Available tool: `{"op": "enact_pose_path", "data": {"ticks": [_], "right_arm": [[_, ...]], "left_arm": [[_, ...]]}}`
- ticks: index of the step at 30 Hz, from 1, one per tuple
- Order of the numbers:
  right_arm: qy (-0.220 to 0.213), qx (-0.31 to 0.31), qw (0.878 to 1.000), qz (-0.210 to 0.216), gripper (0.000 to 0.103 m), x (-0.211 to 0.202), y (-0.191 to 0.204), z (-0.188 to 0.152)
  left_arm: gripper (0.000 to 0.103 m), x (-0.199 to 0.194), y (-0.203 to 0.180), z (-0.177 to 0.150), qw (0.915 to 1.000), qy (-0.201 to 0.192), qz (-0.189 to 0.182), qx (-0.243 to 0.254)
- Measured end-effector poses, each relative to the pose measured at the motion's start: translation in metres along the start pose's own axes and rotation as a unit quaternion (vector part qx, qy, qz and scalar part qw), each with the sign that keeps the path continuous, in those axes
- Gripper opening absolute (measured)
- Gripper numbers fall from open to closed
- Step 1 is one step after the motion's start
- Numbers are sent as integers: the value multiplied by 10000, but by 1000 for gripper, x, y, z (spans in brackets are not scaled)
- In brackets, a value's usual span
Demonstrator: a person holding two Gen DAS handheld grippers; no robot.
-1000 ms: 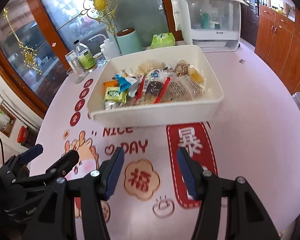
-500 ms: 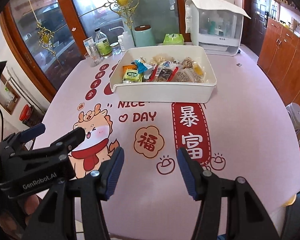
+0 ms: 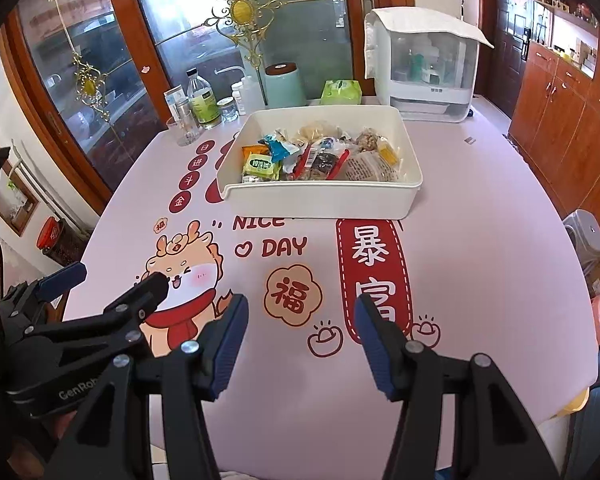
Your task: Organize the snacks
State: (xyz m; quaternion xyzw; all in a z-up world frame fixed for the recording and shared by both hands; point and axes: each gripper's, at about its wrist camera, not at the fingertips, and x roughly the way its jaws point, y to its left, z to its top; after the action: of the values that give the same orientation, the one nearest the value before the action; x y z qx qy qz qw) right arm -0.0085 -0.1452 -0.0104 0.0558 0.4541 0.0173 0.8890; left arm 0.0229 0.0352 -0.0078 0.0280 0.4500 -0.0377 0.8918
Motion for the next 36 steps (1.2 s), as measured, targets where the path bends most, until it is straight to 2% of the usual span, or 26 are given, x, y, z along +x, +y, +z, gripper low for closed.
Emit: {"op": "enact_pose_path", "data": {"ticks": [36], "right_arm": [[149,-36,9998,145,56,8,-3,0]], "left_arm": [[102,10,-1,-1,9995,284,24,-141]]}}
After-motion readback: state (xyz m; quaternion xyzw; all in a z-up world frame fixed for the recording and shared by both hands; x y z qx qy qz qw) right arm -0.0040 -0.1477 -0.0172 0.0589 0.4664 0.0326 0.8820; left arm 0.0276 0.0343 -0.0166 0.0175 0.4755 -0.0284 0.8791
